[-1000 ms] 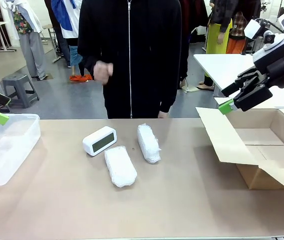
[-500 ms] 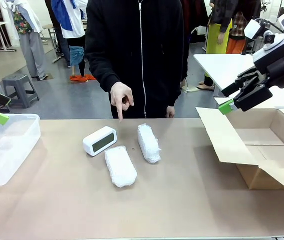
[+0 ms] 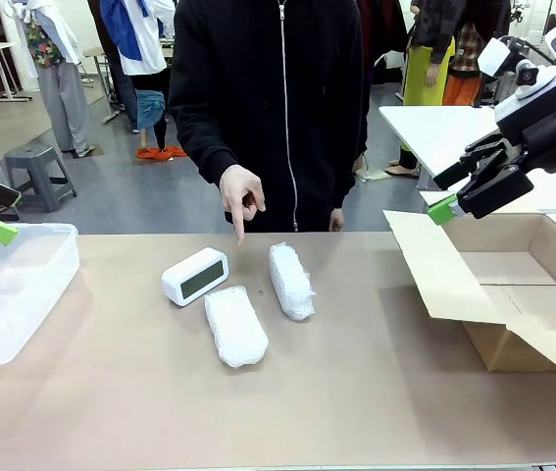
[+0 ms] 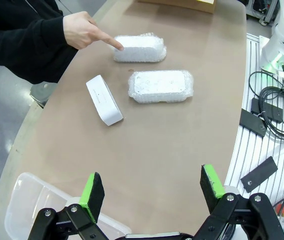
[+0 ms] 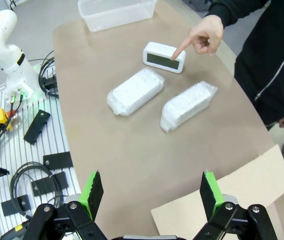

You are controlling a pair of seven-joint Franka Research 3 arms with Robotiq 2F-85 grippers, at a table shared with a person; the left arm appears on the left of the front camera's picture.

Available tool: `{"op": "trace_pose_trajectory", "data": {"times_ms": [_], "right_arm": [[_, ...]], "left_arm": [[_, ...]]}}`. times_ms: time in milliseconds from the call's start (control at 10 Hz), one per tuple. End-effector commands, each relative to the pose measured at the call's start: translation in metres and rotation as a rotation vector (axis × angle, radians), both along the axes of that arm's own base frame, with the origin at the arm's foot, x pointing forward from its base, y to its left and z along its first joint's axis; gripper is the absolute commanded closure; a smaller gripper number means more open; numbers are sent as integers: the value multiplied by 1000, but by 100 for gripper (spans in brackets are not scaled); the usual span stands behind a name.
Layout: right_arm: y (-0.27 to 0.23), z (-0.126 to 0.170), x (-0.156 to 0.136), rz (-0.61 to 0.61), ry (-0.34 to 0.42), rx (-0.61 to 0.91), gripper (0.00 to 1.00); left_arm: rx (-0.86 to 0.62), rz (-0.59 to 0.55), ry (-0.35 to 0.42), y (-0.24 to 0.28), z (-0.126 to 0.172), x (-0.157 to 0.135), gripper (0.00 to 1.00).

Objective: Separate and place wrapped and unwrapped clocks.
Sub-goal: Pick up the Digital clock indicated by the person.

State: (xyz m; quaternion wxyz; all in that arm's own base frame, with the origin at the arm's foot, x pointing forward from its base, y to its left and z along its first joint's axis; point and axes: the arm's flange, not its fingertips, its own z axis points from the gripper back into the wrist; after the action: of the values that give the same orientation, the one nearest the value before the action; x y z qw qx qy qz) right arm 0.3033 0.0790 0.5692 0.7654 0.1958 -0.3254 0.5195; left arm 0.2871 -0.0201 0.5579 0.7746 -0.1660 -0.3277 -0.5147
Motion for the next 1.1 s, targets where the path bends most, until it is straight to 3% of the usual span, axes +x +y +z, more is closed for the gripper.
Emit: {"op": "trace_pose_trajectory", "data": {"times_ms": [0, 700, 800, 900, 1000], "right_arm": [[0, 0, 1, 21, 1, 24, 0], [0, 0, 0, 0, 0, 0, 0], [23, 15, 2, -18, 116, 68, 0], [67, 28, 9, -116, 237, 84, 0], [111, 33, 14, -176, 343, 44, 0]], "left_arm": [[-5, -16, -1, 1, -1, 1, 0], [-5, -16, -1, 1, -1, 1, 0], [-5, -16, -1, 1, -1, 1, 0], [-5, -16, -1, 1, -1, 1, 0], [-5, -16, -1, 1, -1, 1, 0]]}}
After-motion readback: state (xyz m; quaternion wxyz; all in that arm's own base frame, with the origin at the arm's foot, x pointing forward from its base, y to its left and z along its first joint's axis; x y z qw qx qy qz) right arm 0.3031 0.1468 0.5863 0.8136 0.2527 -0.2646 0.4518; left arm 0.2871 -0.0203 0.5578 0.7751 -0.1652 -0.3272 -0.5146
